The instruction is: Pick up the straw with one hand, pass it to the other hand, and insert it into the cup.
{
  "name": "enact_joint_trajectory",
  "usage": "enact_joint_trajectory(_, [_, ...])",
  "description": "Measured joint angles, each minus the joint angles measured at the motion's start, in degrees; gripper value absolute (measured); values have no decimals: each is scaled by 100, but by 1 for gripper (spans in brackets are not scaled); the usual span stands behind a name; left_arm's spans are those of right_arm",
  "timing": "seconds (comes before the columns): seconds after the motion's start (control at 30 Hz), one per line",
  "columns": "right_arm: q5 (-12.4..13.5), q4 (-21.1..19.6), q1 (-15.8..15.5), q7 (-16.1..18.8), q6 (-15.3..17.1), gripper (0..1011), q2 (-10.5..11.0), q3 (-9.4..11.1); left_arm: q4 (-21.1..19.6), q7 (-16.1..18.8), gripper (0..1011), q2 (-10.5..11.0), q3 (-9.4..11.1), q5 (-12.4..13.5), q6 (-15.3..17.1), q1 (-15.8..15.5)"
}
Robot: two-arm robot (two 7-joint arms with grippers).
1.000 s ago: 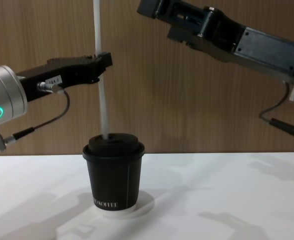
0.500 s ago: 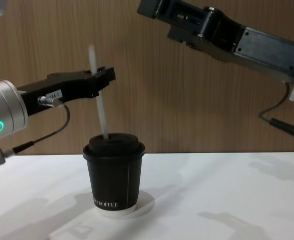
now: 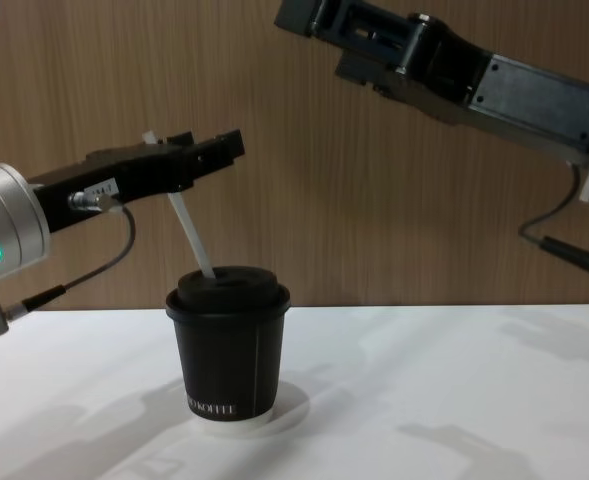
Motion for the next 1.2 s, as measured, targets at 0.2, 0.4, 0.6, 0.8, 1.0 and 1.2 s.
enact_joint_trajectory(0.2, [0,0,0,0,0,1001,0,0,-259,15,796,16,-124,-82,3,167])
enact_joint_trajectory(0.4, [0,0,0,0,0,1001,0,0,-525,48,975,47,-270,-186,-6,386])
enact_joint_trajectory(0.6, [0,0,0,0,0,1001,0,0,-776,127,1003,67,-423,-254,-57,634])
enact_joint_trajectory(0.8, [0,0,0,0,0,1001,0,0,-1009,211,1003,93,-558,-262,-123,855])
enact_joint_trajectory(1.0, [0,0,0,-1,-1,1001,2,-1,-1325,271,1003,129,-697,-262,-197,1110])
enact_joint_trajectory(1.2, [-57,-32,-6,-38,-47,1001,43,-17,-1648,258,1003,172,-787,-328,-233,1344])
